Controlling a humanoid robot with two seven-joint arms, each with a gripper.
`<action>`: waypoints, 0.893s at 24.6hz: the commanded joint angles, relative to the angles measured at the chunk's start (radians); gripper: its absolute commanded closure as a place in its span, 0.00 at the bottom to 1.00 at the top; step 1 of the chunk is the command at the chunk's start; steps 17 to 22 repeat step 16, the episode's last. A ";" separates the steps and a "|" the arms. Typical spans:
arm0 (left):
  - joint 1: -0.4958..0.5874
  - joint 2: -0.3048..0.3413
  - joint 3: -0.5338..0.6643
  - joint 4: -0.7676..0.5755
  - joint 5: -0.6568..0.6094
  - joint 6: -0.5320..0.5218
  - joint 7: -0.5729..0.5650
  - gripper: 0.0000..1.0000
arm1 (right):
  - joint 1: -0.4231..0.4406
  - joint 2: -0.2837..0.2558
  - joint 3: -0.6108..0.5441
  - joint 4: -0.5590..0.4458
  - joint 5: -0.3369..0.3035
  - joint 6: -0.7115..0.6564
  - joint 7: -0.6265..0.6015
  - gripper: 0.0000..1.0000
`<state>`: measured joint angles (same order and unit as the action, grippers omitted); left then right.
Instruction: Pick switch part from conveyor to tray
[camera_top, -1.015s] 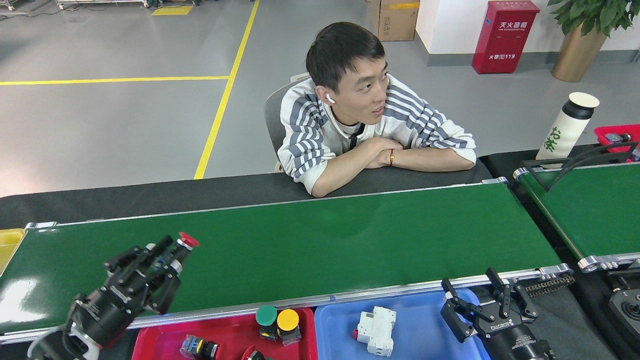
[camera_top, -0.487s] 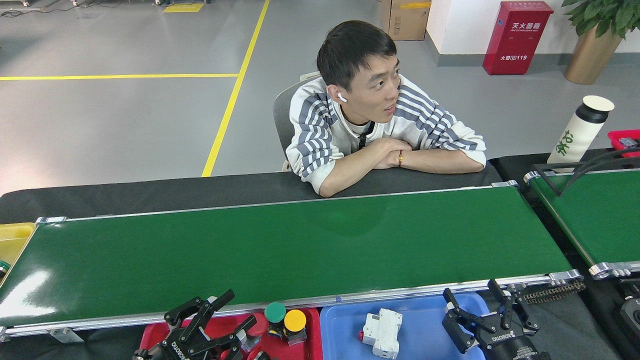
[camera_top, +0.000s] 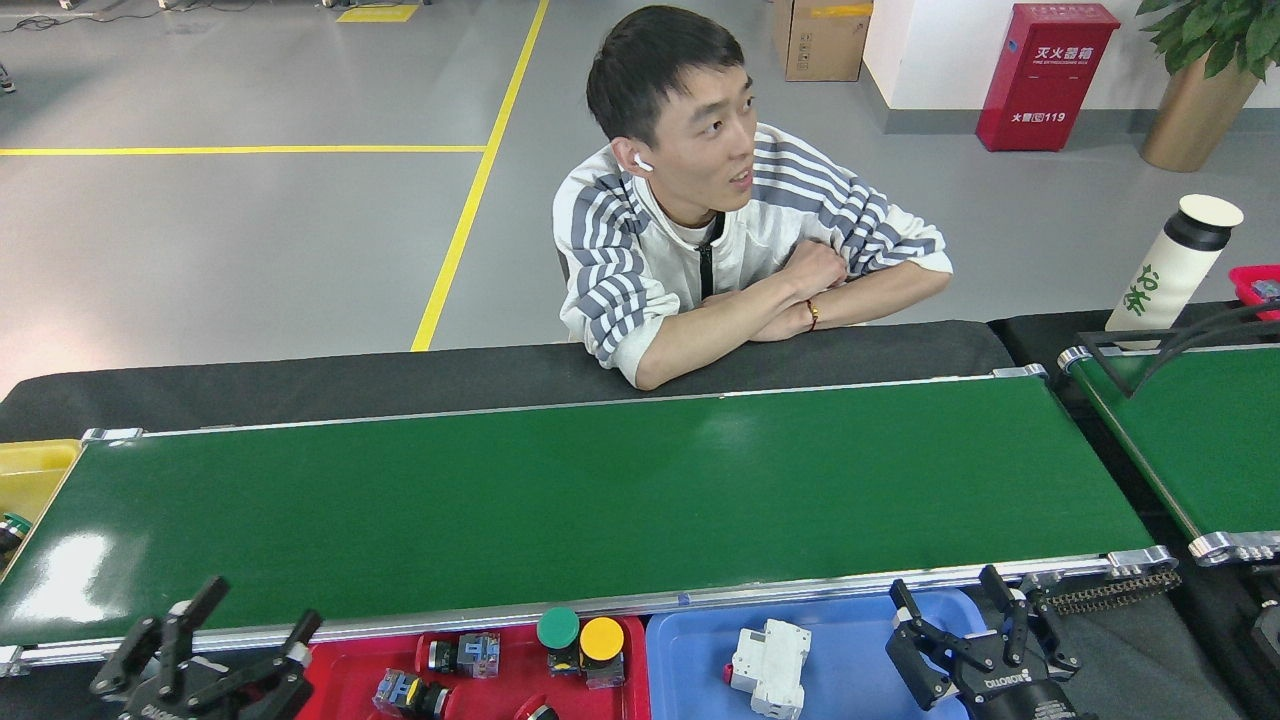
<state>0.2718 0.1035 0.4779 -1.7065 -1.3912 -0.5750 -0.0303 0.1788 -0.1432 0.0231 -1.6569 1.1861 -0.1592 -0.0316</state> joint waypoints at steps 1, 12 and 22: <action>0.004 0.015 0.008 0.004 -0.006 0.099 -0.013 0.00 | -0.004 0.002 -0.014 -0.014 -0.002 0.000 -0.004 0.01; 0.006 -0.002 0.011 0.024 0.006 0.219 -0.062 0.00 | 0.025 0.024 -0.035 -0.018 -0.002 0.000 -0.002 0.02; 0.006 -0.001 0.011 0.030 0.024 0.213 -0.062 0.00 | 0.050 0.030 -0.035 -0.029 0.000 0.001 -0.002 0.02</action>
